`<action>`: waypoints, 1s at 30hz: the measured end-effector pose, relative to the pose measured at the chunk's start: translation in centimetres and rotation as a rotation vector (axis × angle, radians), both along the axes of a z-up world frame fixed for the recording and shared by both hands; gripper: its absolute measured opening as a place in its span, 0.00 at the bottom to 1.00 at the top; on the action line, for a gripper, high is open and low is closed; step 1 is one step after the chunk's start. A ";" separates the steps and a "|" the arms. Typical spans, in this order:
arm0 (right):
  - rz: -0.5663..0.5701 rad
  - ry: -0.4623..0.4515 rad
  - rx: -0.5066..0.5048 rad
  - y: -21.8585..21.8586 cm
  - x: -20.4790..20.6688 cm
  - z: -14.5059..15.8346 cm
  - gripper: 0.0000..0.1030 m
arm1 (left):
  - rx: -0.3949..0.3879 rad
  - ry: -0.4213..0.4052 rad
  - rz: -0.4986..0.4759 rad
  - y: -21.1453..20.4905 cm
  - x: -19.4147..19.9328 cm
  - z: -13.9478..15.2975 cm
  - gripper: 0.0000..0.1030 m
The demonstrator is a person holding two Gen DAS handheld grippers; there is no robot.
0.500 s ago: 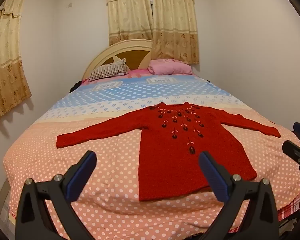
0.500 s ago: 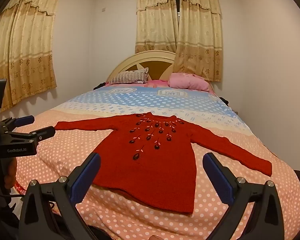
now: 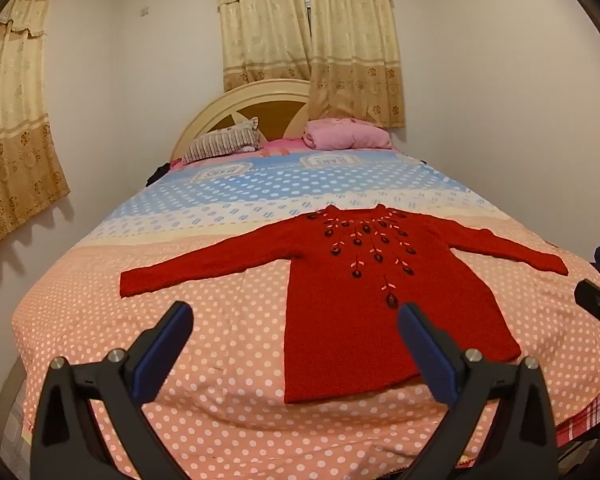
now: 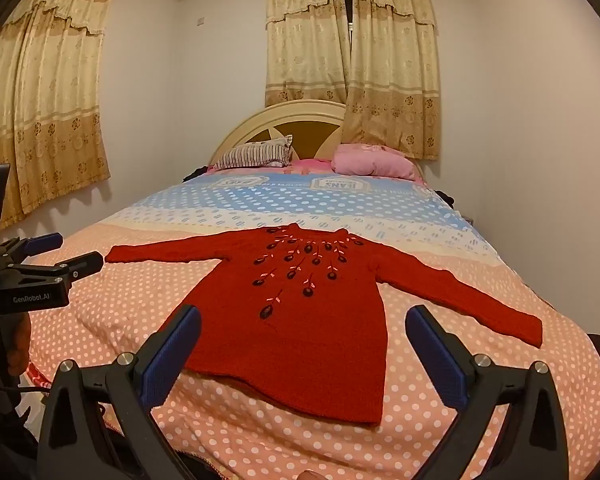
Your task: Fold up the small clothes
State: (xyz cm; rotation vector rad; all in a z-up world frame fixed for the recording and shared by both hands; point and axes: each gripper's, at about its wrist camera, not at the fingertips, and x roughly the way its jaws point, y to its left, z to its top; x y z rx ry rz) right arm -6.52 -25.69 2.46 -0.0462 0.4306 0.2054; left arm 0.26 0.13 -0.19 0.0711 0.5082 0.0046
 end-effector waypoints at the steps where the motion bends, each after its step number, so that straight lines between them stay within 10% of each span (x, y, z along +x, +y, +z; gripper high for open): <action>1: 0.000 -0.001 0.000 0.0 0.0 0.0 0.99 | -0.001 0.000 0.001 0.1 0.1 0.0 1.00; 30: 0.002 0.003 0.002 -0.1 -0.2 -0.2 0.99 | -0.001 0.002 0.017 0.2 -0.1 0.0 1.00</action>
